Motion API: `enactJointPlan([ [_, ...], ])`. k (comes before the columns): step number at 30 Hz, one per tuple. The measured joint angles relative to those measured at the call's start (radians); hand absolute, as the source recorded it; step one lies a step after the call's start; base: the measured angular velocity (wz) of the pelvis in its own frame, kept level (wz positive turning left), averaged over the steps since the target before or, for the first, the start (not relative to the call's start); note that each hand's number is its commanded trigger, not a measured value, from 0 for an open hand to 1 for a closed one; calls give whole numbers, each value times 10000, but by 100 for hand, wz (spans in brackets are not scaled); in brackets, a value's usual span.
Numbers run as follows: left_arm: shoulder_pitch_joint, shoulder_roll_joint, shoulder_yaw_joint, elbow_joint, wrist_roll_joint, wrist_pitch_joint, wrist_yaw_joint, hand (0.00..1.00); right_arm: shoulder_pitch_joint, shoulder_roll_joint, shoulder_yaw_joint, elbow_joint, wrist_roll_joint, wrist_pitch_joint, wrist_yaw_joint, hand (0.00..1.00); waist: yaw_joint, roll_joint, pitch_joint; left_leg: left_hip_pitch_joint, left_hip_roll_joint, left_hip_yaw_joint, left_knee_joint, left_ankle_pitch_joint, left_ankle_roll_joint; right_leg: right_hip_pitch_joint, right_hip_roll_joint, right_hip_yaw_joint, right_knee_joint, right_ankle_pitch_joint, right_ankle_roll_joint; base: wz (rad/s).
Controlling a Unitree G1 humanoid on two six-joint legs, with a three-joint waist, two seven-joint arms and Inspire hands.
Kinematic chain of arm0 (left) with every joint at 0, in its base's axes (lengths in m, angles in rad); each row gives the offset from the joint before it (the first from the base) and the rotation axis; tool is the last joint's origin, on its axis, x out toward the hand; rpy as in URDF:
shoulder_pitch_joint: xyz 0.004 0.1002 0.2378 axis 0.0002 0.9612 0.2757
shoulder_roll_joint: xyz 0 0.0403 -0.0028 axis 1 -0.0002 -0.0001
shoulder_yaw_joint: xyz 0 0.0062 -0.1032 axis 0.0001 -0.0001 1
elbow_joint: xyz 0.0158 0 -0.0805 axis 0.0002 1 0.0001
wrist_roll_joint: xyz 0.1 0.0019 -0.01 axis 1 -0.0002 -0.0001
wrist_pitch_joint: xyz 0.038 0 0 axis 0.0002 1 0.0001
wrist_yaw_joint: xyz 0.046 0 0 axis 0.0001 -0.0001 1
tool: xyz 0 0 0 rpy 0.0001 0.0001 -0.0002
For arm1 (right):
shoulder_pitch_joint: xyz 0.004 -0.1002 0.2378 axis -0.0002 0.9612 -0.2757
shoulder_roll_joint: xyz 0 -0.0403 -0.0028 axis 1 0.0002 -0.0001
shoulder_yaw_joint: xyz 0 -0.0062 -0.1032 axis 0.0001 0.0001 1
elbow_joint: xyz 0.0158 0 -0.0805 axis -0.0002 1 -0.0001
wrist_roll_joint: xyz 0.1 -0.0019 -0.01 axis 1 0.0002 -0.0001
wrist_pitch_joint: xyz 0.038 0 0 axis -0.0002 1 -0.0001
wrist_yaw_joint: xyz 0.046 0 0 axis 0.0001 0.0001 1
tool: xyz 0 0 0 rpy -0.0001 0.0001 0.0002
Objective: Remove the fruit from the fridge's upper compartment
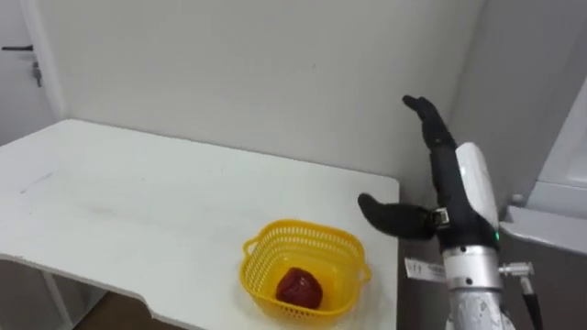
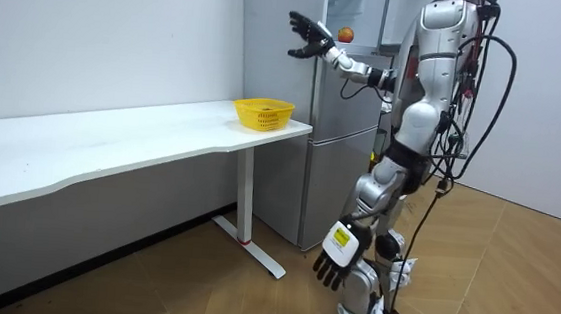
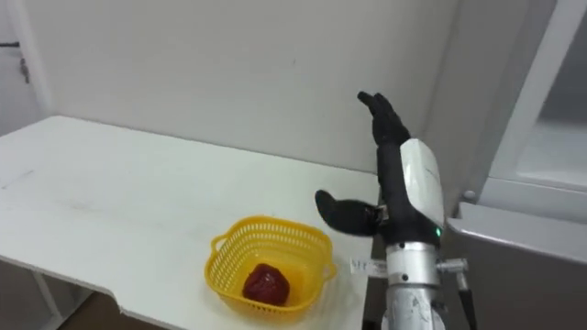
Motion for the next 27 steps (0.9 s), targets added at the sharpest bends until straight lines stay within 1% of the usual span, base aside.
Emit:
enactJointPlan([
  [2,-29,-32,-4,112,-12,-27,25,0,68,-4,-170,-369,105,-87,-114,0,-139,11,8,76,13,49,-18,0,0,23,18,108,-7,4,-6,-13],
  [3,-27,-100,4,208,-18,-50,102,0,150,-3,-206,-614,180,-113,-182,0,-212,19,10,135,37,163,-57,-1,-1,2,39,252,-7,9,-15,-22],
  [5,-63,-201,9,378,-7,-63,221,0,456,-4,-294,-1133,143,-170,-201,0,-329,25,14,143,63,202,-123,-3,-2,-31,56,264,-16,29,-39,-13],
  [7,-59,-262,9,447,-7,-89,246,0,893,-4,-498,-1809,35,-312,-199,0,-575,14,10,131,86,219,-133,-3,-5,-60,78,265,-7,43,-50,-2],
  [8,-59,-270,9,460,-7,-97,247,0,944,-6,-574,-1941,14,-372,-203,0,-601,14,10,134,98,257,-134,-4,-6,-79,86,283,3,46,-54,-12],
  [11,-15,-329,81,486,-8,-158,277,0,1065,-8,-1060,-2535,-85,-472,-395,0,-679,-14,-3,100,157,457,-209,5,-20,-235,120,409,22,76,-100,-19],
  [12,9,-347,150,490,-7,-158,277,0,1064,-8,-1280,-2657,-88,-483,-569,0,-774,-51,-27,116,170,516,-251,7,-25,-271,138,486,23,83,-108,-15],
  [13,18,-346,262,494,-20,-157,277,0,1063,-9,-1492,-2684,-57,-515,-736,0,-833,-95,-56,136,179,550,-288,14,-34,-288,156,541,20,93,-116,-13],
  [15,-30,-319,308,558,-61,-158,314,0,1063,-30,-1849,-2661,-52,-563,-968,0,-970,-161,-55,149,185,560,-285,16,-37,-282,159,540,7,97,-120,-4],
  [16,-17,-315,308,627,-97,-158,392,0,1063,-32,-2050,-2651,-43,-574,-1041,0,-1098,-185,-48,154,183,564,-283,16,-36,-271,159,544,-1,98,-119,0],
  [17,-15,-315,309,659,-98,-158,408,0,1063,-37,-2128,-2621,-29,-574,-1098,0,-1136,-189,-44,164,183,574,-283,16,-36,-266,158,552,-6,99,-118,-7],
  [18,-8,-317,306,711,-98,-158,415,0,1064,-45,-2307,-2520,-2,-572,-1157,0,-1203,-190,-34,214,185,643,-286,16,-36,-255,163,623,-11,99,-118,-14],
  [19,-11,-317,306,742,-98,-162,415,0,1065,-46,-2507,-2476,35,-551,-1168,0,-1267,-186,10,285,190,702,-294,16,-35,-213,171,690,-14,99,-118,-18],
  [20,8,-317,318,764,-90,-164,410,0,1065,-48,-2659,-2477,44,-557,-1193,0,-1338,-172,21,315,202,759,-308,15,-35,-207,177,734,-14,99,-117,-14],
  [25,13,-309,345,768,-84,-166,392,0,1080,-151,-3152,-2478,29,-561,-1288,0,-1426,-166,30,304,289,987,-349,5,-52,-338,239,854,-1,144,-165,-12],
  [27,27,-304,369,784,-84,-187,375,0,1132,-210,-3264,-2479,30,-561,-1355,0,-1440,-166,29,309,302,1012,-350,1,-60,-336,253,862,-1,151,-169,-5],
])
